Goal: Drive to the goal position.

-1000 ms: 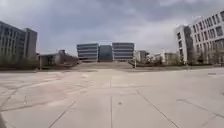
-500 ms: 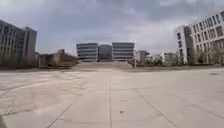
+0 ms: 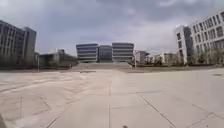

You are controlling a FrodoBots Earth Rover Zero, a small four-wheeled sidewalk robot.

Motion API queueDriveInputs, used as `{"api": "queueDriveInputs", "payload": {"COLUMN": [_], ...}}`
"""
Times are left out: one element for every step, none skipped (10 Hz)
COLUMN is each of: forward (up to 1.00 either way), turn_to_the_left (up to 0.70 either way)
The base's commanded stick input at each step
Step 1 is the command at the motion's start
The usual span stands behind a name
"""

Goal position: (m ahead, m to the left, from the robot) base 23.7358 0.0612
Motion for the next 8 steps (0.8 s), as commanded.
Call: {"api": "queueDriveInputs", "payload": {"forward": [0.7,0.7,0.7,0.7,0.7,0.7,0.7,0.7], "turn_to_the_left": [0.0,0.0,0.0,0.0,0.0,0.0,0.0,0.0]}}
